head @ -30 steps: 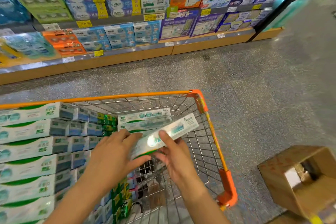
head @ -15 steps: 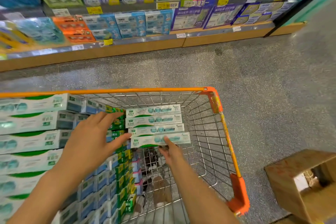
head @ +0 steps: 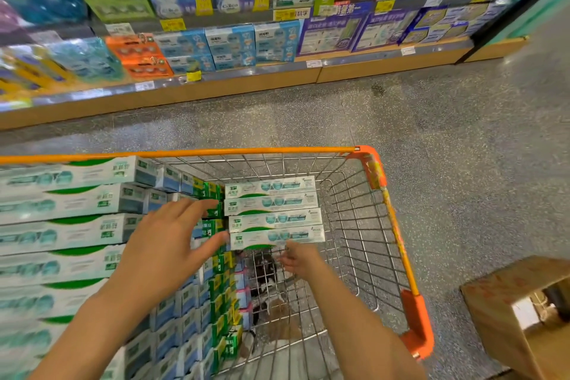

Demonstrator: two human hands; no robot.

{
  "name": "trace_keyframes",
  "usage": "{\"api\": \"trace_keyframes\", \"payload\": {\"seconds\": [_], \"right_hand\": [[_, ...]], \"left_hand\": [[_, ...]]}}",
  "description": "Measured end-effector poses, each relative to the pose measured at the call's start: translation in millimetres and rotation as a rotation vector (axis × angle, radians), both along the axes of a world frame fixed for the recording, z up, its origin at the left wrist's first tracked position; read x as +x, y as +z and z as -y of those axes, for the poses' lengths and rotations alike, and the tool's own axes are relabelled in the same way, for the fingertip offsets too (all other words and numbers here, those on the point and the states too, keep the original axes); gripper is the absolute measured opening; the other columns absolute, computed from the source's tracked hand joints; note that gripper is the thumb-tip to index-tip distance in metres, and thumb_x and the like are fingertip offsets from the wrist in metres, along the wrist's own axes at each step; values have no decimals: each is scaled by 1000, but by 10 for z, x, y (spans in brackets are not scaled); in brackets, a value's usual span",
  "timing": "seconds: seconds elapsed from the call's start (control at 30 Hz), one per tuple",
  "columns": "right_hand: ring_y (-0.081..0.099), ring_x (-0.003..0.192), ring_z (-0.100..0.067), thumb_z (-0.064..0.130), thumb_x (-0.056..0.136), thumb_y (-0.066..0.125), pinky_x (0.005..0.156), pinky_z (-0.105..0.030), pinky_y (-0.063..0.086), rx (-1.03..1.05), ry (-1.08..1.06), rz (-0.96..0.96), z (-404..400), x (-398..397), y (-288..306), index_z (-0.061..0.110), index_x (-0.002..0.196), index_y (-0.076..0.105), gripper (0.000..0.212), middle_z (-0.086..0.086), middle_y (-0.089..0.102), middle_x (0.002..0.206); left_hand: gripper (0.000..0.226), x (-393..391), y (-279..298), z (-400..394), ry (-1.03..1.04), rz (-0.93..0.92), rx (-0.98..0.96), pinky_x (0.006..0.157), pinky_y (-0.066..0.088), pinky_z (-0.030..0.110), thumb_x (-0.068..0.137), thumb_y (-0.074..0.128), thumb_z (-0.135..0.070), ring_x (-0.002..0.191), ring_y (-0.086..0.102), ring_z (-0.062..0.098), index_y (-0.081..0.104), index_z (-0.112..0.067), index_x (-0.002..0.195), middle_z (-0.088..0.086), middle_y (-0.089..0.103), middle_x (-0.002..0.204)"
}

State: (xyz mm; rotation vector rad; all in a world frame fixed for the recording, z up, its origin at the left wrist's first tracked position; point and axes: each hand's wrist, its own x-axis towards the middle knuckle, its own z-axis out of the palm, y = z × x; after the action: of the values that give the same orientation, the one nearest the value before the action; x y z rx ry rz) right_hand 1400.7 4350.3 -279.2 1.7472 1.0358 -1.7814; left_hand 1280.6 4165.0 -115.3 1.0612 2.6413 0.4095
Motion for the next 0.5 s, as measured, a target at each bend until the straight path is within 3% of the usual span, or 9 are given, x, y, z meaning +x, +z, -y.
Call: {"api": "trace_keyframes", "payload": {"seconds": [0.07,0.2,0.27,0.4,0.5], "right_hand": [[62,75,-18,23,92,61,76,-31,50,248,299,-34,-84,-18,321,0,117,57,35,-15,65,114],[50,121,-23,27,87,67,100,-32,41,801,635,-411,-229,103,1276,11,138,45,59,-9,53,134],[45,126,-24,27,88,65,104,-32,34,1065,789,-502,-255,325,1735,12,138,45,56,-8,51,135],[60,100,-30,28,79,65,85,-34,48,1512,738,-457,-262,1093,2330,8,120,59,46,-9,64,112],[64,92,-29,33,79,57,84,-30,41,1654,657,-310,-273,1886,2486,9,114,59,43,-8,67,107]], "left_hand": [[72,40,101,-4,-22,-17,-4,69,54,41,85,25,-71,83,66,25,62,-18,117,-1,67,92],[62,199,384,-107,-114,-68,-27,64,55,45,81,37,-59,81,67,29,64,-14,115,4,68,92],[59,329,518,-216,-194,-104,-39,60,54,43,80,39,-56,76,67,29,65,-14,113,4,67,88],[54,750,652,-579,-373,-90,6,62,53,42,77,46,-55,74,66,30,64,-16,111,3,66,85],[51,1257,774,-988,-558,-86,89,59,54,43,75,44,-51,70,67,31,63,-14,105,6,66,80]]}}
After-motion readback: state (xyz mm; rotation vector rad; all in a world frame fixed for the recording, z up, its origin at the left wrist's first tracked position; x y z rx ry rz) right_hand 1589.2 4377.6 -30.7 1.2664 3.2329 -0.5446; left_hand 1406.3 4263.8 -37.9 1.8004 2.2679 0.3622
